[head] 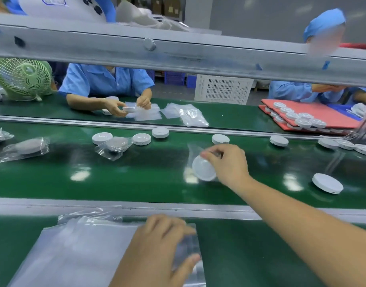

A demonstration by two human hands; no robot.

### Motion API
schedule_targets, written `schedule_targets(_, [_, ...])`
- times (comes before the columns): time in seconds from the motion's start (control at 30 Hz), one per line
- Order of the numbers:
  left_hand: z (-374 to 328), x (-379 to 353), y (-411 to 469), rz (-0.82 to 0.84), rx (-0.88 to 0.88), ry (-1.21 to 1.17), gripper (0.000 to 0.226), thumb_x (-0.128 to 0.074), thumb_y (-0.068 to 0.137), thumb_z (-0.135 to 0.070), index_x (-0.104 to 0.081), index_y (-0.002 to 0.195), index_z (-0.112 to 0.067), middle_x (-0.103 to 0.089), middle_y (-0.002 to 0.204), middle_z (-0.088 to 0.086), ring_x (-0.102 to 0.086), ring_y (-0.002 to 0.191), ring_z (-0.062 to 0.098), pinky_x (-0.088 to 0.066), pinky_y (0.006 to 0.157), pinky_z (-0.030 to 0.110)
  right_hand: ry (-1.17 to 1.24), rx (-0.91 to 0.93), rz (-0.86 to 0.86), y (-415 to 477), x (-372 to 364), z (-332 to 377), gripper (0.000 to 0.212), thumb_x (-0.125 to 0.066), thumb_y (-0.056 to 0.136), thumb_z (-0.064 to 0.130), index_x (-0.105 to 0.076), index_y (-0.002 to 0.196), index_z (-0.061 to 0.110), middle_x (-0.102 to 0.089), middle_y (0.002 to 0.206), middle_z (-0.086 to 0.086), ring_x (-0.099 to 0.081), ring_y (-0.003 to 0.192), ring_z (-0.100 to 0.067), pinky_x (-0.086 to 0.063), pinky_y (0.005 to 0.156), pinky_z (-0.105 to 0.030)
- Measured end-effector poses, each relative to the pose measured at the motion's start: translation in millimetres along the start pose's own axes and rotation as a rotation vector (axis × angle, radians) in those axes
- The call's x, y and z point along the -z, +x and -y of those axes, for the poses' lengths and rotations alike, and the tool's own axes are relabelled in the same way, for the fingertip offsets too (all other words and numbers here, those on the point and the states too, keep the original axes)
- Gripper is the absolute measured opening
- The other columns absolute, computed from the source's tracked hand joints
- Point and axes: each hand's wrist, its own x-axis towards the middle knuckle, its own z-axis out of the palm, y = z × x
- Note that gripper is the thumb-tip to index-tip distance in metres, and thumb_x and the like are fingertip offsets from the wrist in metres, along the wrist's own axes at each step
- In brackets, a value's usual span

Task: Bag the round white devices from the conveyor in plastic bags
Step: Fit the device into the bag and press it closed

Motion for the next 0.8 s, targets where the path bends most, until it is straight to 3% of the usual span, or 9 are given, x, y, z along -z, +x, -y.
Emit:
schedule_targets(0.07, [-3.5,0.9,10.0,0.23,-0.009,0.116,0.061,-0.028,0.071,-0.084,-0.067,0.106,-0.054,-0.057,0.115,-0.036,-0.052,0.113,-0.004,-0.048,0.095,0.035,-0.306,0.001,0.076,35.8,-11.9,-5.5,0.015,-0.068,0.093,0.013,-0.08,0.096,0.021,-0.074,0.098,0.004,-0.066,0.085,-0.017,-0.05,0.075,-0.024])
schedule_targets(0.13, [4.2,-4.1,8.6,0.387,0.037,0.064,0.082,-0.012,0.065,-0.094,-0.042,0.133,-0.06,-0.035,0.139,-0.04,-0.022,0.131,-0.008,-0.018,0.104,0.029,-0.557,-0.073,0.255,56.5,-30.9,-6.6,0.025,-0.055,0.096,0.005,-0.076,0.107,0.013,-0.073,0.108,-0.006,-0.068,0.09,-0.024,-0.057,0.081,-0.029])
schedule_targets(0.23, [9.2,-11.1,9.2,0.442,0.063,0.046,0.084,-0.012,0.058,-0.092,-0.014,0.137,-0.065,-0.021,0.145,-0.041,-0.009,0.138,-0.005,-0.008,0.092,0.022,-0.584,-0.107,0.509,57.7,-56.6,-11.1,0.032,-0.05,0.107,0.029,-0.065,0.123,0.006,-0.067,0.112,-0.011,-0.063,0.096,-0.027,-0.051,0.08,-0.031])
schedule_targets(0.33, [8.7,-11.5,4.6,0.389,0.065,0.046,0.075,-0.006,0.059,-0.091,-0.006,0.132,-0.073,-0.022,0.14,-0.045,-0.011,0.133,-0.009,-0.008,0.096,0.022,-0.55,-0.007,0.557,35.8,-68.2,-8.9,0.043,-0.047,0.106,0.043,-0.058,0.14,0.02,-0.064,0.132,-0.008,-0.06,0.118,-0.03,-0.046,0.104,-0.041])
schedule_targets(0.4, [5.7,-11.8,2.6,0.305,0.024,0.113,0.051,-0.02,0.069,-0.085,-0.035,0.117,-0.082,-0.042,0.123,-0.047,-0.035,0.124,-0.009,-0.024,0.103,0.033,-0.532,0.123,0.499,16.0,-64.5,-8.6,0.043,-0.05,0.102,0.05,-0.06,0.14,0.031,-0.059,0.143,0.0,-0.053,0.131,-0.028,-0.039,0.113,-0.045])
schedule_targets(0.47, [3.9,-12.4,-1.2,0.163,0.006,0.078,0.028,-0.043,0.072,-0.074,-0.068,0.083,-0.067,-0.061,0.097,-0.04,-0.062,0.095,-0.002,-0.053,0.078,0.03,-0.438,0.197,0.465,-12.6,-50.3,-9.2,0.039,-0.054,0.098,0.055,-0.067,0.129,0.036,-0.058,0.145,0.006,-0.049,0.135,-0.022,-0.038,0.112,-0.044])
schedule_targets(0.53, [4.0,-16.0,-4.8,0.111,0.004,0.075,0.024,-0.049,0.072,-0.07,-0.071,0.074,-0.06,-0.065,0.091,-0.036,-0.066,0.084,0.0,-0.056,0.066,0.025,-0.456,0.256,0.45,-44.7,-30.6,-20.3,0.041,-0.05,0.093,0.063,-0.071,0.119,0.039,-0.06,0.142,0.013,-0.047,0.135,-0.015,-0.039,0.11,-0.041])
schedule_targets(0.67, [3.6,-15.9,-5.5,0.053,-0.042,0.099,0.019,-0.058,0.073,-0.063,-0.075,0.073,-0.055,-0.07,0.092,-0.03,-0.072,0.083,0.007,-0.059,0.065,0.029,-0.608,0.203,0.333,-75.3,27.4,-69.5,0.055,-0.037,0.083,0.077,-0.073,0.11,0.045,-0.056,0.145,0.018,-0.041,0.142,-0.011,-0.036,0.113,-0.039])
schedule_targets(0.8, [0.2,-19.0,-4.5,0.06,-0.044,0.08,0.012,-0.073,0.064,-0.052,-0.078,0.075,-0.05,-0.074,0.094,-0.025,-0.075,0.09,0.011,-0.062,0.072,0.033,-0.889,-0.164,0.127,-41.8,93.5,-140.8,0.064,-0.031,0.092,0.079,-0.047,0.146,0.049,-0.022,0.17,-0.001,-0.01,0.158,-0.026,-0.018,0.123,-0.052])
